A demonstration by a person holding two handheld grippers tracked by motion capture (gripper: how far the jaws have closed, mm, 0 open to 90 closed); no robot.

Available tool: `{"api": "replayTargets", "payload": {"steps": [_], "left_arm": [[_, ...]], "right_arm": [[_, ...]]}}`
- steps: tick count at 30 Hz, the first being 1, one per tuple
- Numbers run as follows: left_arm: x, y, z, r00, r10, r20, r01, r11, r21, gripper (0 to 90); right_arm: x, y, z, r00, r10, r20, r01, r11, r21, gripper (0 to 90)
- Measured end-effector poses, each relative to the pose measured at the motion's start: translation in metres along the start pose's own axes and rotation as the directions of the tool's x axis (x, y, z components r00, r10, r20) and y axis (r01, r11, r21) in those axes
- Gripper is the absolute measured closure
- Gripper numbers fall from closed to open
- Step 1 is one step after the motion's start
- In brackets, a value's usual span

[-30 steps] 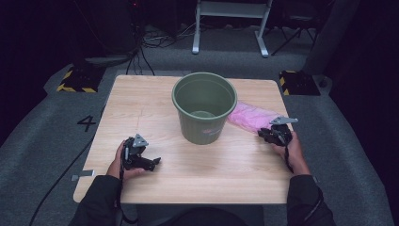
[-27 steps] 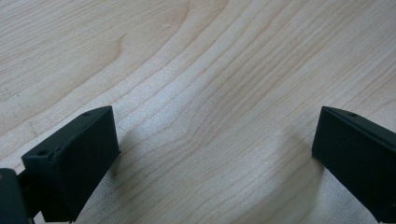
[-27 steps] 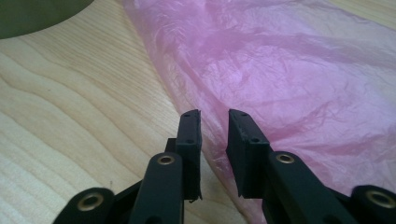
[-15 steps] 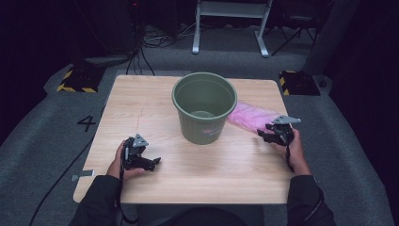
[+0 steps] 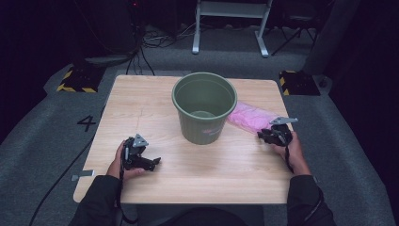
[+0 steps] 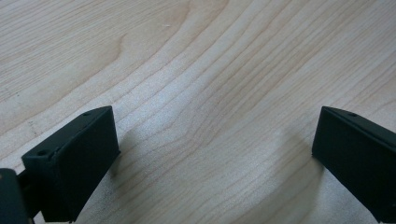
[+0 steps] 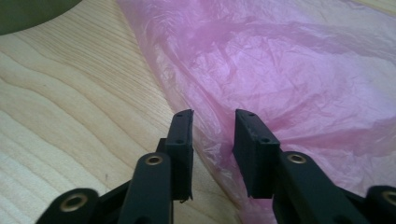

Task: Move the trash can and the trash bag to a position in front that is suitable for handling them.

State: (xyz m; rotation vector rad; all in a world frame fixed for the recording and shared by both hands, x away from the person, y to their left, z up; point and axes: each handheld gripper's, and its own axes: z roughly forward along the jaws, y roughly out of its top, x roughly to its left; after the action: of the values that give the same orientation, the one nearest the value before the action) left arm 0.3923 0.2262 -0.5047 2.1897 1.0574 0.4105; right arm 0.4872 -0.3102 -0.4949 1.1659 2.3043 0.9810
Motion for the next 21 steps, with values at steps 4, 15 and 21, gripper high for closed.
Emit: {"api": "replayTargets", "payload": {"steps": [4,15,21], "left_arm": [[0.0,0.0,0.0,1.0,0.0,0.0,0.0,1.0,0.0,0.4],[0.0,0.0,0.0,1.0,-0.003,-0.003,0.003,1.0,-0.001,0.4],[0.0,0.0,0.0,1.0,-0.002,-0.002,0.002,1.0,0.0,0.4]], "right_arm": [[0.004,0.0,-0.001,1.0,0.001,-0.005,-0.001,1.0,0.005,77.3],[0.038,-0.004,-0.008,0.9981,-0.051,-0.036,0.052,0.999,0.018,81.5],[0.062,-0.006,-0.011,0.9956,-0.077,-0.053,0.078,0.997,0.016,81.8]]}}
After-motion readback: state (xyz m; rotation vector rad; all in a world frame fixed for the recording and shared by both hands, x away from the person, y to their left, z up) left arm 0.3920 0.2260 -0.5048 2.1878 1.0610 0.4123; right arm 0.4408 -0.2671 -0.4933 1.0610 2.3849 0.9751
